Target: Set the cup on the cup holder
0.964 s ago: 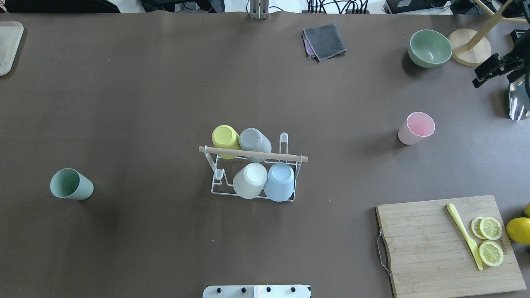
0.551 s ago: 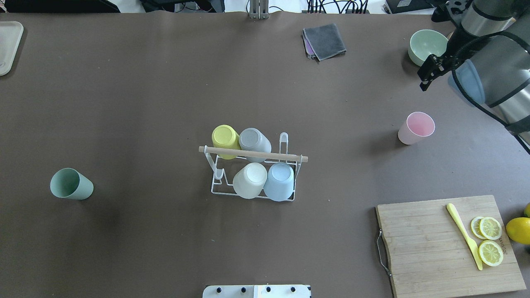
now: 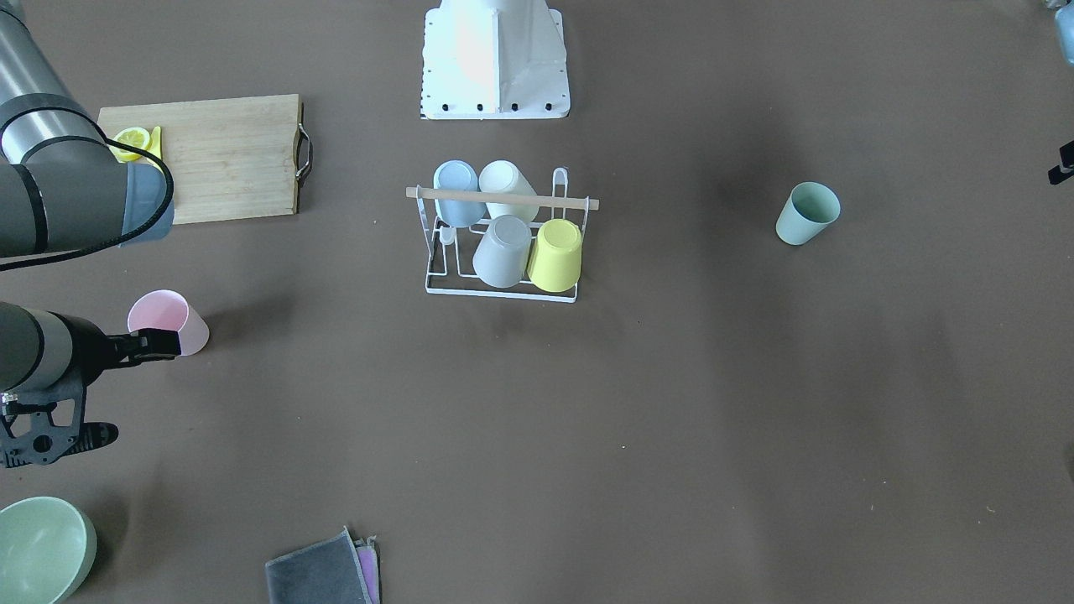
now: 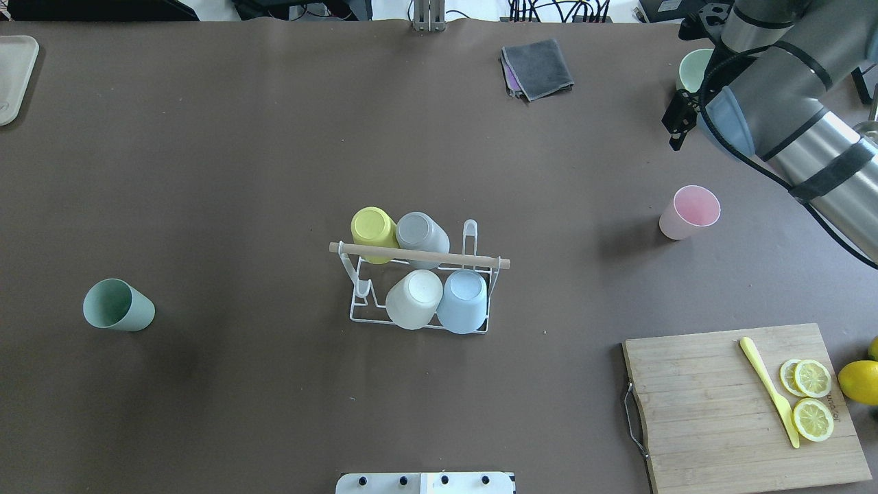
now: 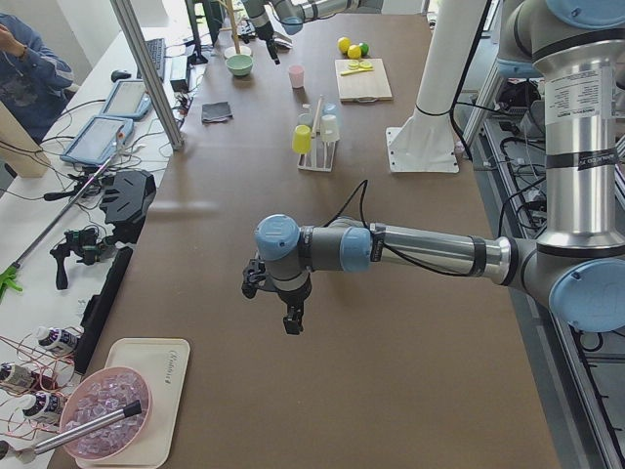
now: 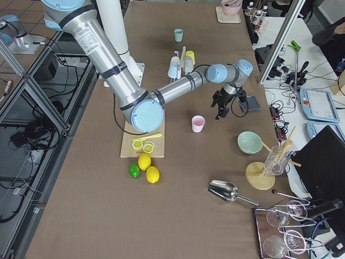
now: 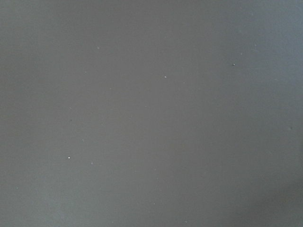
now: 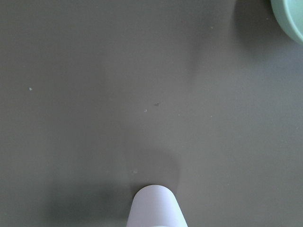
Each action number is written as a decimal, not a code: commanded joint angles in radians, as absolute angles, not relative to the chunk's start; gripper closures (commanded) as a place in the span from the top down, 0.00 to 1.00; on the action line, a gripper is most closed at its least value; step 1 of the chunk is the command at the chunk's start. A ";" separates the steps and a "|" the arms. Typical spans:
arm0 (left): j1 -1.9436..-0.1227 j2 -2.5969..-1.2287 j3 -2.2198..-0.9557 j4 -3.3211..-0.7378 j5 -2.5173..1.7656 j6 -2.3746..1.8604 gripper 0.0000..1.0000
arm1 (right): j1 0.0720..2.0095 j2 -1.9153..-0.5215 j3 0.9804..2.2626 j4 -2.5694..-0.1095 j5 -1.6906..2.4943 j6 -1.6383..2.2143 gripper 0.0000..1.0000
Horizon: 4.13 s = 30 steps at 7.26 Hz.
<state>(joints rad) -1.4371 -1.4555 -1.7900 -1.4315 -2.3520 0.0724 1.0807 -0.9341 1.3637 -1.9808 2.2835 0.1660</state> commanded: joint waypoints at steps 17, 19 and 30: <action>-0.818 -2.084 -1.458 -0.778 -2.230 0.206 0.98 | 0.953 -0.600 0.651 -2.143 2.202 -0.228 1.00; -0.812 -2.143 -1.383 -0.753 -2.227 0.209 0.98 | 0.942 -0.575 0.592 -2.143 2.183 -0.273 1.00; -0.709 -2.174 -1.310 -0.644 -2.038 0.227 0.98 | 0.905 -0.515 0.471 -2.206 2.152 -0.330 1.00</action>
